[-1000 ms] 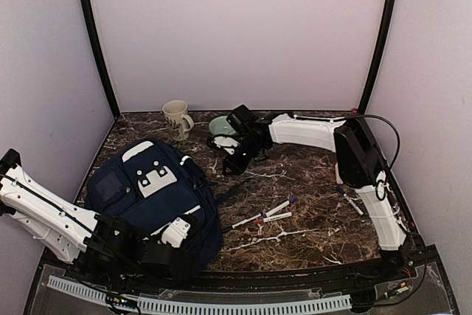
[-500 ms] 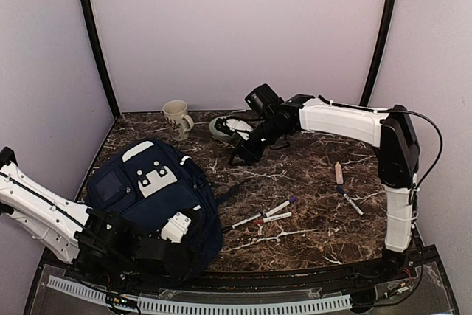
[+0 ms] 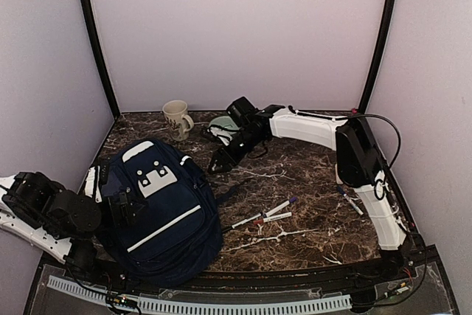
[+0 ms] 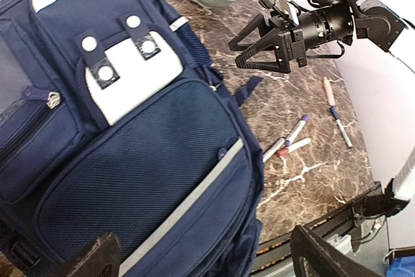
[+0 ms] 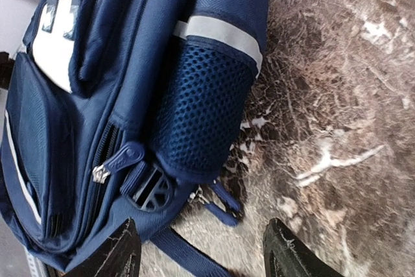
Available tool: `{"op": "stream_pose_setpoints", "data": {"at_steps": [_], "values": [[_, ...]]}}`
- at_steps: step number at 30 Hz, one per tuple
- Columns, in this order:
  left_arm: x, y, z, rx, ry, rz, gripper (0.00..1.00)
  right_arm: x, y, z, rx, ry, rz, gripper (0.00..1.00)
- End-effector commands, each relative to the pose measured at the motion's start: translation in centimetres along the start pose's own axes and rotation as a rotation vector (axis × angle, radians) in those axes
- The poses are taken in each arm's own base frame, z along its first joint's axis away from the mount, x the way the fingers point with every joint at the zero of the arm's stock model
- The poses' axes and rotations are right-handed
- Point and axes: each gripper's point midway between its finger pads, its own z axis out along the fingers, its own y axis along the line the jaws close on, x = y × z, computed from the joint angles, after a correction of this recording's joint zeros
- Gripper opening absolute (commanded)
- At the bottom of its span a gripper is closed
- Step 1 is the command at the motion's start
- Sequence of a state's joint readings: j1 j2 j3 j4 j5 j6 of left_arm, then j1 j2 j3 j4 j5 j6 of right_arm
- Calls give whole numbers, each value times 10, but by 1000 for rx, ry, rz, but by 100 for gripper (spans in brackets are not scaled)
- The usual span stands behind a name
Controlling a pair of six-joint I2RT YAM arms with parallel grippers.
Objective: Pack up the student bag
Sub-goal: Move the student bag to the center of the board.
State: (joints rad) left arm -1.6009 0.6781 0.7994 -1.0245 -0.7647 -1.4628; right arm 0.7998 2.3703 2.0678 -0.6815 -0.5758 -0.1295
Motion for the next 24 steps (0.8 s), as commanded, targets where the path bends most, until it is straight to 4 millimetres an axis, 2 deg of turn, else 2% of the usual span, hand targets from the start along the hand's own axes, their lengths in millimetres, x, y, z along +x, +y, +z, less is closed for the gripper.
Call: {"op": "stream_pose_setpoints", "data": {"at_steps": [1, 2, 3, 6, 11, 12, 14, 17, 20, 24], "values": [[-14, 60, -6, -301, -87, -28, 94, -15, 8, 18, -93, -42, 84, 65], [-13, 70, -10, -359, -85, -34, 94, -17, 6, 23, -94, -44, 89, 65], [-12, 73, -9, -388, -76, -14, 94, -15, 3, 33, -96, -36, 100, 65], [-4, 85, -6, -445, -62, -55, 94, -19, 5, 45, -132, -46, 106, 64], [4, 92, 0, -440, -54, -76, 94, -28, 7, 55, -150, -81, 102, 61], [5, 93, 1, -439, -51, -78, 94, -32, 7, 55, -155, -93, 101, 58], [8, 94, 3, -433, -43, -72, 92, -35, 9, 58, -178, -103, 107, 42], [9, 98, 1, -449, -32, -81, 91, -35, 13, 61, -221, -107, 121, 0], [9, 101, -1, -461, -25, -87, 90, -31, 9, 55, -229, -111, 145, 0], [10, 96, 2, -443, -24, -68, 90, -27, -7, 24, -219, -146, 200, 0]]}}
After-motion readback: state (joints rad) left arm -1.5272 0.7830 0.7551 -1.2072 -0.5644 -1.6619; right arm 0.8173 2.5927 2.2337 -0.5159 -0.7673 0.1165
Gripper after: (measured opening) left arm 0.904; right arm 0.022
